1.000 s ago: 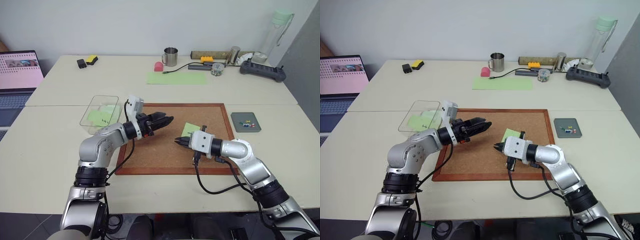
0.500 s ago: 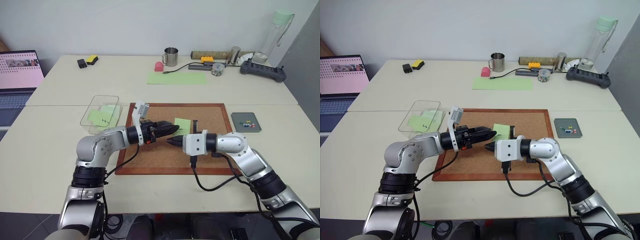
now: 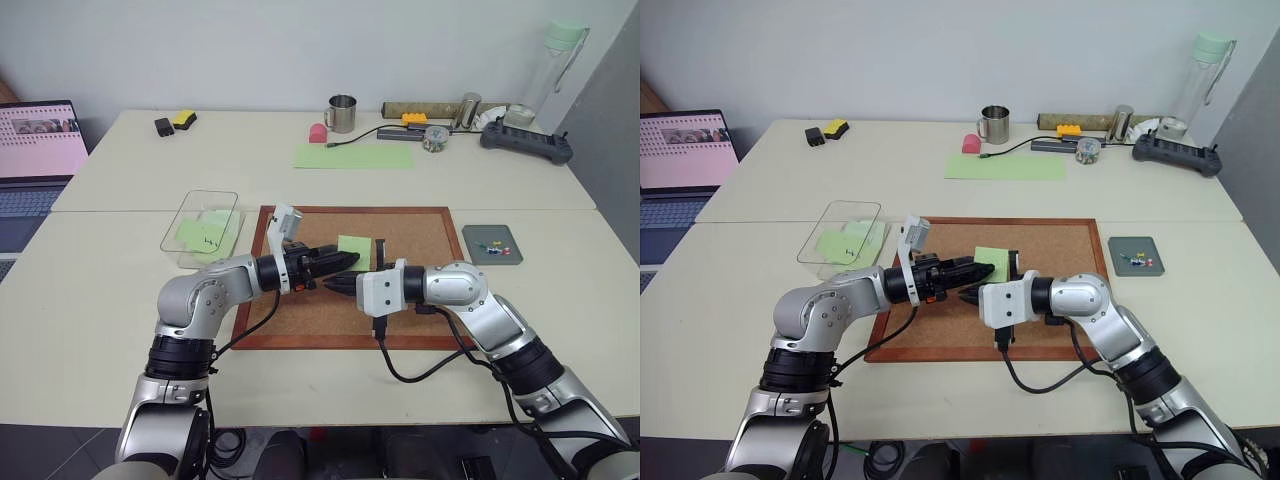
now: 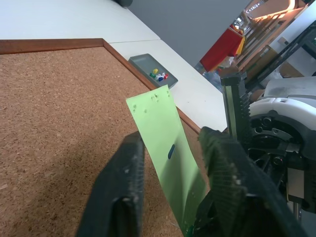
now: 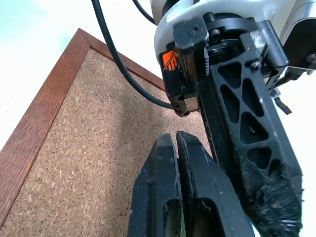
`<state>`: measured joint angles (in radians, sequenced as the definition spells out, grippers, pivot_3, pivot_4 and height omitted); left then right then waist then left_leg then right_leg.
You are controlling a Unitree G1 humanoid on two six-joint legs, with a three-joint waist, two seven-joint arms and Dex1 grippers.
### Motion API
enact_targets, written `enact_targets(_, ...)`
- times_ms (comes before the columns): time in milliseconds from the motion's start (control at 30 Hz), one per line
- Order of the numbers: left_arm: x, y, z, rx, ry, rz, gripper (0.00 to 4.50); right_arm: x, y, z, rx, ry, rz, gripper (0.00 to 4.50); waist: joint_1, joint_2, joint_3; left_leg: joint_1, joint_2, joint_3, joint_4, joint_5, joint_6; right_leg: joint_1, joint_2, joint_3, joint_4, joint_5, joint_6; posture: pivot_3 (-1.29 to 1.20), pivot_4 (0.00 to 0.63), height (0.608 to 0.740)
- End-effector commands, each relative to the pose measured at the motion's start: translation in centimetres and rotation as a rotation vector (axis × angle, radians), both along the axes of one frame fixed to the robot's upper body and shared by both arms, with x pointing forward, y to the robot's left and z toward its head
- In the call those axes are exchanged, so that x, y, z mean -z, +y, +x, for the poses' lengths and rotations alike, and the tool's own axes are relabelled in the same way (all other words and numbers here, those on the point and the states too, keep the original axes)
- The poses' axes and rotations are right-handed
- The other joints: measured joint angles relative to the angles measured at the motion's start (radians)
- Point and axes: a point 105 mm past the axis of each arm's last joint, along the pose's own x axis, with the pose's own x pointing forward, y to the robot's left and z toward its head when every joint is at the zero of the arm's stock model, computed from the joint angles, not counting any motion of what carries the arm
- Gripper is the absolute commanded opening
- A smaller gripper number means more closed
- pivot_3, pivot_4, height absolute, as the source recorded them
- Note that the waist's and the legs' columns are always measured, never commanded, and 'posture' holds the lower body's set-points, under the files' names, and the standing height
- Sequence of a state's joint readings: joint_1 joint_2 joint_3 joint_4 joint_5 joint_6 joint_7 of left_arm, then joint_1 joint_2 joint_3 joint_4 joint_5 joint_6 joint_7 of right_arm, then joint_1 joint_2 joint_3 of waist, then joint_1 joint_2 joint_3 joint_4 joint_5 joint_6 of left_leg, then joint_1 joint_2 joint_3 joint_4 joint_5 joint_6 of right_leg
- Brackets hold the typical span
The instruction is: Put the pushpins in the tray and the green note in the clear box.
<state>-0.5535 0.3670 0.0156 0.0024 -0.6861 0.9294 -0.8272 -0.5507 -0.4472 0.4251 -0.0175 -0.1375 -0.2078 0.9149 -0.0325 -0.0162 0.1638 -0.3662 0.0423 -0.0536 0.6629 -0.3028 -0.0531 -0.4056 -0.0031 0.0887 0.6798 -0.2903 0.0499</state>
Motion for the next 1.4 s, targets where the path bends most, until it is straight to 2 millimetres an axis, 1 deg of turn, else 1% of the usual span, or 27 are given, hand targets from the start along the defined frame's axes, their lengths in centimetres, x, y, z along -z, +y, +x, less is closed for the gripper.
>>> enact_targets(33,-1.0,-0.2,-0.3,0.022,-0.050,-0.016,0.79,-1.5,0.6,-0.4,-0.036,-0.060,0.025,0.00,0.000,0.000,0.000,0.000,0.000,0.000,0.000,0.000,0.000,0.000,0.000,0.000,0.000,0.000,0.000,0.00,0.150,0.740)
enact_targets(67,-1.0,-0.2,-0.3,0.021,-0.050,-0.016,0.70,-1.6,0.6,-0.4,-0.035,-0.061,0.026,0.00,0.000,0.000,0.000,0.000,0.000,0.000,0.000,0.000,0.000,0.000,0.000,0.000,0.000,0.000,0.000,0.00,0.150,0.740)
enact_targets(133,-1.1,-0.2,-0.2,0.021,-0.051,-0.015,0.18,-1.6,0.6,-0.4,-0.036,-0.064,0.026,0.00,0.000,0.000,0.000,0.000,0.000,0.000,0.000,0.000,0.000,0.000,0.000,0.000,0.000,0.000,0.000,0.00,0.150,0.740)
enact_targets(200,-1.1,-0.2,-0.3,0.023,-0.052,-0.014,0.03,-1.7,0.6,-0.3,-0.036,-0.067,0.026,0.00,0.000,0.000,0.000,0.000,0.000,0.000,0.000,0.000,0.000,0.000,0.000,0.000,0.000,0.000,0.000,0.00,0.150,0.740)
enact_targets(400,-1.2,-0.1,-0.1,0.017,-0.059,-0.013,0.03,-1.8,0.5,-0.2,-0.032,-0.071,0.025,0.00,0.000,0.000,0.000,0.000,0.000,0.000,0.000,0.000,0.000,0.000,0.000,0.000,0.000,0.000,0.000,0.00,0.150,0.740)
enact_targets(467,-1.3,0.1,0.3,-0.009,-0.068,-0.012,0.03,-1.8,0.3,-0.1,-0.025,-0.071,0.028,0.00,0.000,0.000,0.000,0.000,0.000,0.000,0.000,0.000,0.000,0.000,0.000,0.000,0.000,0.000,0.000,0.00,0.150,0.740)
enact_targets(567,-1.7,0.8,1.5,-0.089,-0.079,-0.021,0.03,-2.1,-0.1,0.2,0.000,-0.067,0.044,0.00,0.000,0.000,0.000,0.000,0.000,0.000,0.000,0.000,0.000,0.000,0.000,0.000,0.000,0.000,0.000,0.00,0.150,0.740)
enact_targets(667,-2.8,2.1,2.6,-0.174,-0.100,-0.065,0.03,-2.5,-1.2,0.5,0.044,-0.057,0.072,0.00,0.000,0.000,0.000,0.000,0.000,0.000,0.000,-0.001,0.001,0.000,0.000,0.000,0.000,0.000,0.000,0.00,0.150,0.740)
enact_targets(733,-3.4,3.0,3.0,-0.201,-0.108,-0.088,0.03,-2.9,-1.8,0.7,0.073,-0.051,0.094,0.00,0.000,0.000,0.000,0.000,0.000,0.000,0.000,-0.002,0.003,0.000,0.000,0.000,0.000,0.000,0.000,0.00,0.150,0.740)
enact_targets(800,-3.7,3.6,2.7,-0.192,-0.107,-0.106,0.41,-3.3,-2.6,0.8,0.106,-0.047,0.116,0.00,0.000,0.000,0.000,0.000,0.000,0.000,0.000,-0.001,0.003,0.000,0.000,0.000,0.000,0.000,0.000,0.00,0.150,0.740)
enact_targets(833,-3.9,3.8,2.4,-0.179,-0.103,-0.118,0.44,-3.5,-3.0,0.9,0.120,-0.049,0.121,0.00,0.000,0.000,0.000,0.000,0.000,0.000,0.000,-0.001,0.003,0.000,0.000,0.000,0.000,0.000,0.000,0.00,0.150,0.740)
enact_targets(900,-4.0,4.0,2.0,-0.158,-0.097,-0.130,0.91,-3.9,-3.6,1.1,0.144,-0.052,0.131,0.00,0.000,0.000,0.000,0.000,0.000,0.000,0.000,-0.002,0.003,0.000,0.000,0.000,0.000,0.000,0.000,0.00,0.150,0.740)
enact_targets(933,-4.1,4.0,1.7,-0.147,-0.093,-0.135,1.02,-4.2,-3.9,1.2,0.156,-0.058,0.134,0.00,0.000,0.000,0.000,0.000,0.000,0.000,0.000,-0.002,0.003,0.000,0.000,0.000,0.000,0.000,0.000,0.00,0.150,0.740)
enact_targets(1100,-3.9,3.7,0.7,-0.082,-0.084,-0.134,2.06,-6.0,-5.1,1.7,0.193,-0.095,0.153,0.00,0.000,0.000,0.000,0.000,0.000,0.000,0.000,-0.002,0.003,0.000,0.000,0.000,0.000,0.000,0.000,0.00,0.150,0.740)
enact_targets(1167,-3.4,3.4,0.1,-0.048,-0.092,-0.095,2.58,-6.4,-5.3,1.8,0.200,-0.105,0.155,0.00,0.000,0.000,0.000,0.000,0.000,0.000,0.000,-0.002,0.003,0.000,0.000,0.000,0.000,0.000,0.000,0.00,0.150,0.740)
enact_targets(1200,-3.1,3.2,-0.2,-0.027,-0.097,-0.079,2.64,-6.6,-5.5,1.9,0.204,-0.111,0.155,0.00,0.000,0.000,0.000,0.000,0.000,0.000,0.000,-0.002,0.003,0.000,0.000,0.000,0.000,0.000,0.000,0.00,0.150,0.740)
enact_targets(1233,-3.1,3.0,-0.4,-0.008,-0.101,-0.073,2.95,-7.0,-5.6,2.0,0.205,-0.120,0.157,0.00,0.000,0.000,0.000,0.000,0.000,0.000,0.000,-0.002,0.003,0.000,0.000,0.000,0.000,0.000,0.000,0.00,0.150,0.740)
enact_targets(1300,-3.1,2.8,-0.6,0.019,-0.109,-0.075,3.35,-7.6,-5.6,2.0,0.204,-0.132,0.163,0.00,0.000,0.000,0.000,0.000,0.000,0.000,0.000,-0.002,0.003,0.000,0.000,0.000,0.000,0.000,0.000,0.00,0.150,0.740)
enact_targets(1400,-3.2,2.2,-0.7,0.047,-0.119,-0.073,3.99,-8.9,-5.1,1.7,0.184,-0.144,0.204,0.00,0.000,0.000,0.000,0.000,0.000,0.000,0.000,-0.002,0.003,0.000,0.000,0.000,0.000,0.000,0.000,0.00,0.150,0.740)
